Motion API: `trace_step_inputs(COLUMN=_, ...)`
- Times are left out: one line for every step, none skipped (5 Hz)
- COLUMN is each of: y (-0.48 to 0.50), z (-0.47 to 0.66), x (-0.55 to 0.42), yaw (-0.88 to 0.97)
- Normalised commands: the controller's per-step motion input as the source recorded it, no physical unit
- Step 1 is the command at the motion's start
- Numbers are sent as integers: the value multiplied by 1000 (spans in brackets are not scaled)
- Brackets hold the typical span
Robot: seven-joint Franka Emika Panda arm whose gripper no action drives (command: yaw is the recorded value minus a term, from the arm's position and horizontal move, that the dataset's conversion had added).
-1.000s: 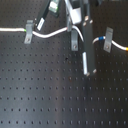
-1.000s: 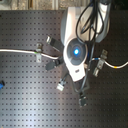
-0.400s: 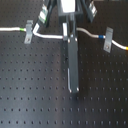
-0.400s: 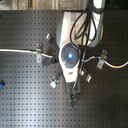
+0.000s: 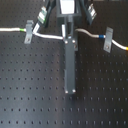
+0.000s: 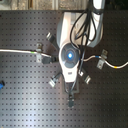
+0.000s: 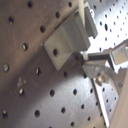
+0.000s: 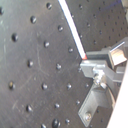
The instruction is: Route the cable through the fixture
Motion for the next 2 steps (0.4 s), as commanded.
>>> trace_step_inputs(y=197, z=-2, x=-4, yaw=709)
trace_step_inputs(y=69, z=23, x=3, yaw=0)
